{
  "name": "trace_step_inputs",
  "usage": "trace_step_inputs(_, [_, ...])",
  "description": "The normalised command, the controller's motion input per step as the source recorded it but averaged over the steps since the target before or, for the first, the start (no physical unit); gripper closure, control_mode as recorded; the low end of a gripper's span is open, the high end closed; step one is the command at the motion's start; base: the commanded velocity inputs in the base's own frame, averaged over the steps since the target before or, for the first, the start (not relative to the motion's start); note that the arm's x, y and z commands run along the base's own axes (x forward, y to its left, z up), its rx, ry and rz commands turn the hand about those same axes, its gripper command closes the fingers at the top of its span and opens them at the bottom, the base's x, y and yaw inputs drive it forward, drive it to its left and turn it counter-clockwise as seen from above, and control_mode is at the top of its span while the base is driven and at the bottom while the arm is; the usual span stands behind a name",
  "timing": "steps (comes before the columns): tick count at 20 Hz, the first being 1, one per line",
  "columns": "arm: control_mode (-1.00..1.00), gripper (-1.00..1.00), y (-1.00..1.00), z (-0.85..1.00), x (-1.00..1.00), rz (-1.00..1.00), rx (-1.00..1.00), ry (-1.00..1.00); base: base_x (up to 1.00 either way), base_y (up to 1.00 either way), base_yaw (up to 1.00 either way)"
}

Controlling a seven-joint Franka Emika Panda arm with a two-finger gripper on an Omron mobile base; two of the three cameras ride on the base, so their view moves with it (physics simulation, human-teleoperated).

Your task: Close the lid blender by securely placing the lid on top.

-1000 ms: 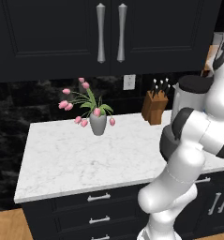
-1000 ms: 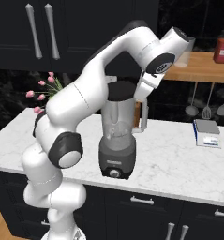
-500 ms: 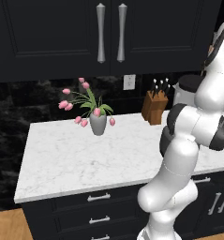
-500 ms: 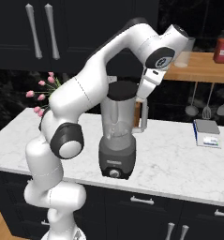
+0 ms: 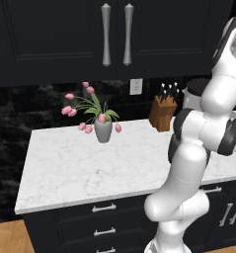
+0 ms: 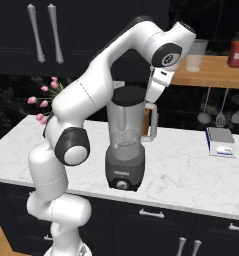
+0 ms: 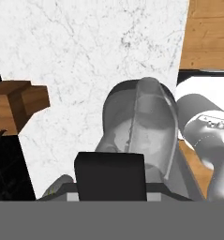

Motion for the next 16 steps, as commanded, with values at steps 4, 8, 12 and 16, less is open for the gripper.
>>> trace_step_inputs(4, [-1.0, 1.0, 0.3, -0.25, 0.0, 0.0, -0.04, -0.01, 0.0, 0.0, 0.0])
trace_step_inputs(8, [-1.0, 1.0, 0.09, -0.25, 0.03, 0.0, -0.05, -0.04, 0.0, 0.0, 0.0])
trace_step_inputs(12, [-1.0, 1.0, -0.01, -0.06, 0.05, 0.0, -0.02, -0.02, 0.0, 0.0, 0.0])
trace_step_inputs(16, [-1.0, 1.0, -0.03, 0.0, 0.02, 0.0, 0.0, 0.0, 0.0, 0.0, 0.0])
